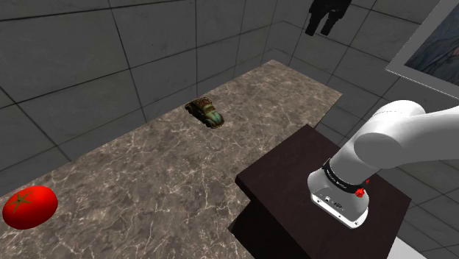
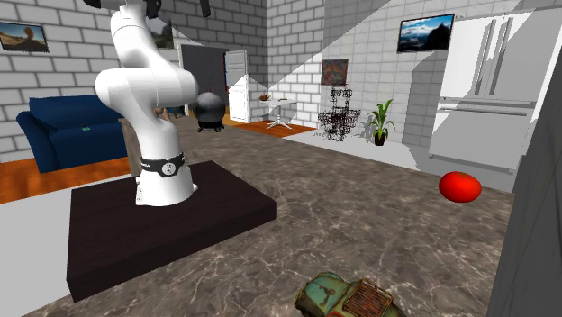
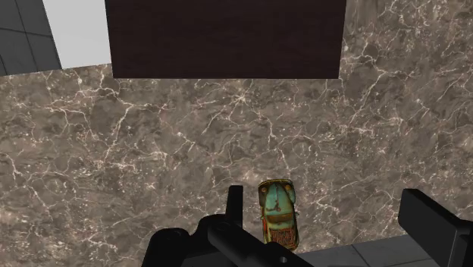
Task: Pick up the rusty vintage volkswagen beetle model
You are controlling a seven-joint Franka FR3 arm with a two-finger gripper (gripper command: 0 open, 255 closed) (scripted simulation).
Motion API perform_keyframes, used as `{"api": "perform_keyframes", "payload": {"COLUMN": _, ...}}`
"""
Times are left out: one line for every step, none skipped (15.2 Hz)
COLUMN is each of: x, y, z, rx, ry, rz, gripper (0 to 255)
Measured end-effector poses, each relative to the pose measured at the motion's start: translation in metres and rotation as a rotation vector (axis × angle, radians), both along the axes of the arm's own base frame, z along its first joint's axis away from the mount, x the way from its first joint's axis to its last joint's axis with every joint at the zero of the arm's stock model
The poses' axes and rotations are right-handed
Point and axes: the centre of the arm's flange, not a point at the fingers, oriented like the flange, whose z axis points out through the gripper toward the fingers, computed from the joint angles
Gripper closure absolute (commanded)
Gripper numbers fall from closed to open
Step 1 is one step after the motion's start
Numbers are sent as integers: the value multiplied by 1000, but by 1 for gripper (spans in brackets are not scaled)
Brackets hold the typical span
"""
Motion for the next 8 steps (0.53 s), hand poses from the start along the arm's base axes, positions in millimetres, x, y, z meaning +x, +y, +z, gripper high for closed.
{"api": "perform_keyframes", "payload": {"x": 0, "y": 0, "z": 0, "rx": 0, "ry": 0, "rz": 0, "gripper": 0}}
{"api": "perform_keyframes", "payload": {"x": 4, "y": 1, "z": -4, "rx": 0, "ry": 1, "rz": 0, "gripper": 0}}
{"api": "perform_keyframes", "payload": {"x": 11, "y": 3, "z": -10, "rx": 1, "ry": 2, "rz": 1, "gripper": 0}}
{"api": "perform_keyframes", "payload": {"x": 18, "y": 6, "z": -21, "rx": 1, "ry": 3, "rz": 1, "gripper": 0}}
{"api": "perform_keyframes", "payload": {"x": 25, "y": 9, "z": -29, "rx": 2, "ry": 4, "rz": 2, "gripper": 0}}
{"api": "perform_keyframes", "payload": {"x": 32, "y": 11, "z": -39, "rx": 2, "ry": 5, "rz": 2, "gripper": 0}}
{"api": "perform_keyframes", "payload": {"x": 42, "y": 13, "z": -51, "rx": 2, "ry": 7, "rz": 3, "gripper": 0}}
{"api": "perform_keyframes", "payload": {"x": 48, "y": 16, "z": -59, "rx": 3, "ry": 7, "rz": 3, "gripper": 0}}
